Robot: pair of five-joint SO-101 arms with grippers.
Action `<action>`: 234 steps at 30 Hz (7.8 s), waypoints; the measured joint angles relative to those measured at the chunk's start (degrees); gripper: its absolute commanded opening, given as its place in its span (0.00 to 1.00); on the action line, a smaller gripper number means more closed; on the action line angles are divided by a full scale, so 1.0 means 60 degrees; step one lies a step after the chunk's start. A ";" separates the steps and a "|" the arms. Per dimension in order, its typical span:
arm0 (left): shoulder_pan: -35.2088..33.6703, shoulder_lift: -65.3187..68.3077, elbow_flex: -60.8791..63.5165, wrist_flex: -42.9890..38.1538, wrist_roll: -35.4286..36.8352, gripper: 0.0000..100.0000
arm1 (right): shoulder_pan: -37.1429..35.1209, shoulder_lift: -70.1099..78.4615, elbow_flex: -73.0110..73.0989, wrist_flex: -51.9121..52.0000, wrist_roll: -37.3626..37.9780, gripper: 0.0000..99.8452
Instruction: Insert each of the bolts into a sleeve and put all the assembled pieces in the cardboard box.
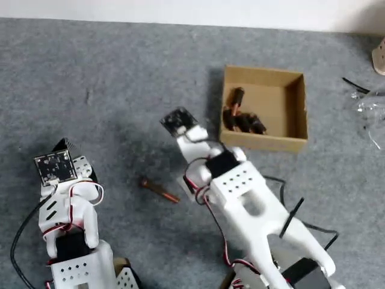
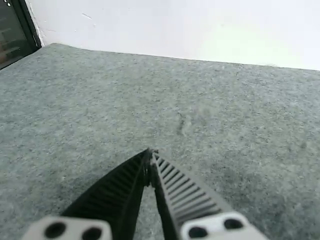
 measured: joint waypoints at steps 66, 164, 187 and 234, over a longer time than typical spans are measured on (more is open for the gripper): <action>0.0000 0.0000 0.0000 -0.0044 0.0000 0.01 | 0.2505 0.1099 0.1304 -0.3018 0.0278 0.00; 0.5832 1.3158 -0.4674 0.0835 0.8527 0.18 | 0.2535 -0.6623 0.7136 -0.6784 0.0278 0.00; 0.5714 1.4769 -0.6022 0.1524 0.8557 0.03 | 0.2535 -0.6623 0.7136 -0.6784 0.0278 0.00; 0.3634 0.2432 -0.1407 -0.0850 0.7121 0.01 | 0.0996 -0.6696 0.8762 -0.9319 0.2022 0.00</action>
